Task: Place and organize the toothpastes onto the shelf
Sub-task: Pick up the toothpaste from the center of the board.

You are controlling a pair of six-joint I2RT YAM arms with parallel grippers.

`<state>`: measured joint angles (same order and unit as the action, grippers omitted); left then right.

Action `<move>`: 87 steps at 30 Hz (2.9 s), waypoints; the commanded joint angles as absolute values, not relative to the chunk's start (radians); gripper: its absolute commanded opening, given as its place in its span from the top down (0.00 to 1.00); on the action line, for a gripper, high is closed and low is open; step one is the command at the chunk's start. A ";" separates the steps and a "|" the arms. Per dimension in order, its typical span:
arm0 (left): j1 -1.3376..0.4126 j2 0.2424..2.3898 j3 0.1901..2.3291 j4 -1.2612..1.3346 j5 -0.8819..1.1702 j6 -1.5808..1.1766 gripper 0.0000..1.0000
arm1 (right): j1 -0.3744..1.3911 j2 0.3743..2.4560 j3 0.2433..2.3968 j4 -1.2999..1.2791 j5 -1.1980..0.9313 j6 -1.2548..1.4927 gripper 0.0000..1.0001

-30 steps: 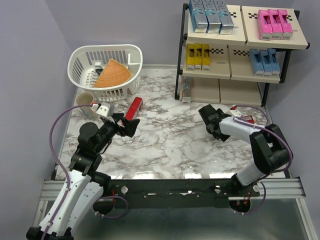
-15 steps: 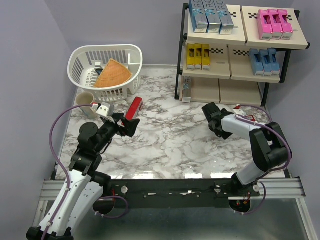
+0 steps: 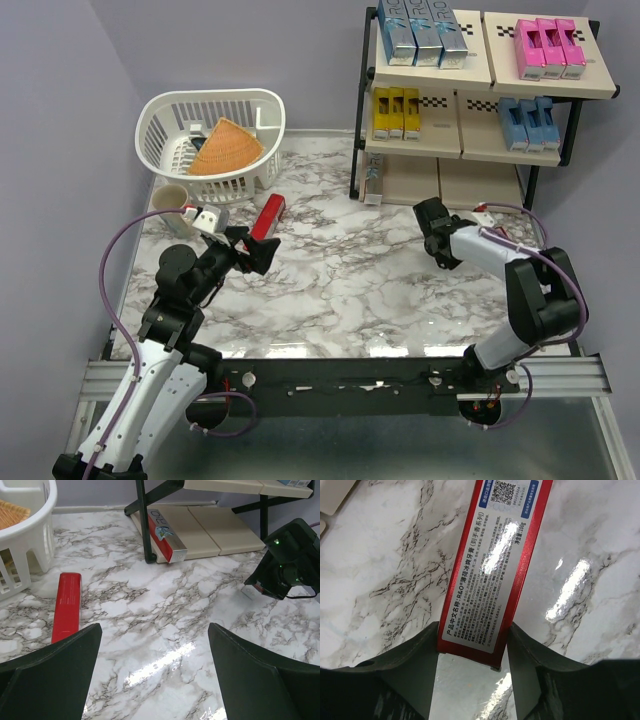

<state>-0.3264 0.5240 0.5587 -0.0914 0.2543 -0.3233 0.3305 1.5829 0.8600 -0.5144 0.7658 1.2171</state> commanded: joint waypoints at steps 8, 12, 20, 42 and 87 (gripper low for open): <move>-0.319 0.535 0.546 -0.054 0.311 -0.351 0.01 | 0.405 1.298 0.669 -0.239 0.412 0.822 0.49; -0.319 0.541 0.526 -0.022 0.347 -0.414 0.01 | 0.433 1.149 0.545 -0.084 0.189 0.752 0.56; -0.328 0.571 0.408 0.265 0.414 -0.711 0.01 | 0.452 0.895 0.344 0.271 -0.288 0.741 0.59; -0.678 1.184 0.242 1.385 0.008 -0.942 0.01 | 0.472 0.851 0.290 0.813 -0.643 0.972 0.56; -0.710 1.341 0.325 1.687 -0.049 -1.040 0.30 | 0.474 1.031 0.316 0.804 -0.680 1.088 0.37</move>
<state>-0.7048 1.3678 0.3443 1.3216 0.0021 -1.0340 0.4683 1.0058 0.2924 0.8135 -0.6640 1.0992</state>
